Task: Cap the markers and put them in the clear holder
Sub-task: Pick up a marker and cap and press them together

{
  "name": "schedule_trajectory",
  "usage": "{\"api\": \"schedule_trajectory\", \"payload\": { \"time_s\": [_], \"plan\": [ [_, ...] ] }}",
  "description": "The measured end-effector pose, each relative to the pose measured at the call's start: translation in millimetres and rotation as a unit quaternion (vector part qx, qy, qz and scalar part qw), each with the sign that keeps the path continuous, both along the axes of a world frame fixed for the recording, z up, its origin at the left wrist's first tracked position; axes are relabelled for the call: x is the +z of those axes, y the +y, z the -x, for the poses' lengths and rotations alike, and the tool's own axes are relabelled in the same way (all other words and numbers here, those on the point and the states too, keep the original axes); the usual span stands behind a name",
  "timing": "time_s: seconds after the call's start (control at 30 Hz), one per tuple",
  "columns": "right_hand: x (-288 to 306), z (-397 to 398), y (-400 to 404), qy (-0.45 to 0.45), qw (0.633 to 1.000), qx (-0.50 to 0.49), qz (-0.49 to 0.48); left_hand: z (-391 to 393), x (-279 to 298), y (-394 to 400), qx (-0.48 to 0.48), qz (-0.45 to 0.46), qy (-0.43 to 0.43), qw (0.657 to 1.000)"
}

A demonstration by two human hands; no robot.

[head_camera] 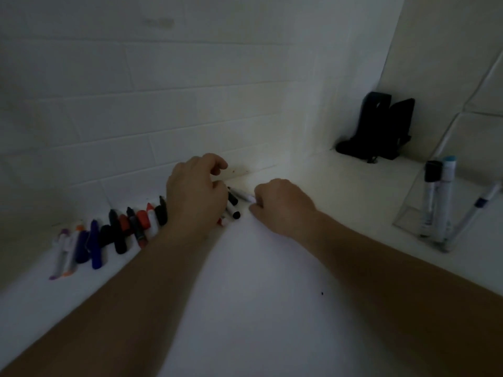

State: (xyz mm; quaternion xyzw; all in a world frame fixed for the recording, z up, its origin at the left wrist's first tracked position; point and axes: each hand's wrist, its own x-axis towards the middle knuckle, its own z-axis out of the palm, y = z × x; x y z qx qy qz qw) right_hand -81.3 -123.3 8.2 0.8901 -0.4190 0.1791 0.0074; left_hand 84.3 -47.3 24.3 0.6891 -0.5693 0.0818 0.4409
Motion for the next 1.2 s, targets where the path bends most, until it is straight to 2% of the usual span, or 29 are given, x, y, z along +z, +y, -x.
{"api": "schedule_trajectory", "payload": {
  "time_s": [0.1, 0.2, 0.3, 0.4, 0.5, 0.67, 0.73, 0.83, 0.9, 0.97, 1.07, 1.2],
  "plan": [
    [16, 32, 7, 0.042, 0.997, 0.015, -0.06, 3, -5, -1, 0.008, -0.025, -0.02, 0.999],
    [26, 66, 18, 0.027, 0.992, 0.016, -0.123, 6, -5, -2, 0.006, -0.014, -0.006, 1.0],
    [10, 88, 22, -0.03, 0.996, -0.001, -0.086, 9, -3, -3, 0.017, -0.035, -0.039, 0.998],
    [-10, 89, 21, -0.085, 0.996, -0.012, -0.026, 12, -3, -8, 0.045, -0.103, -0.092, 0.989],
    [-17, 87, 19, -0.131, 0.991, -0.012, -0.015, 16, 1, -15, 0.06, -0.206, -0.135, 0.967],
    [-20, 93, 10, -0.185, 0.982, -0.009, -0.046, 23, 12, -31, 0.06, -0.359, -0.193, 0.911],
    [-20, 94, 10, -0.187, 0.981, -0.009, -0.052, 26, 15, -36, 0.062, -0.392, -0.212, 0.893],
    [-19, 95, 10, -0.196, 0.978, -0.009, -0.065, 29, 17, -44, 0.052, -0.409, -0.21, 0.886],
    [-20, 96, 9, -0.205, 0.976, -0.007, -0.07, 27, 17, -48, 0.043, -0.403, -0.207, 0.891],
    [-19, 97, 8, -0.221, 0.972, -0.002, -0.086, 26, 20, -49, 0.024, -0.365, -0.199, 0.909],
    [-16, 100, 9, -0.274, 0.954, 0.02, -0.117, 39, 25, -38, -0.07, -0.233, -0.09, 0.966],
    [-12, 102, 9, -0.315, 0.944, 0.015, -0.096, 69, 4, -4, -0.161, -0.061, -0.002, 0.985]
  ]
}}
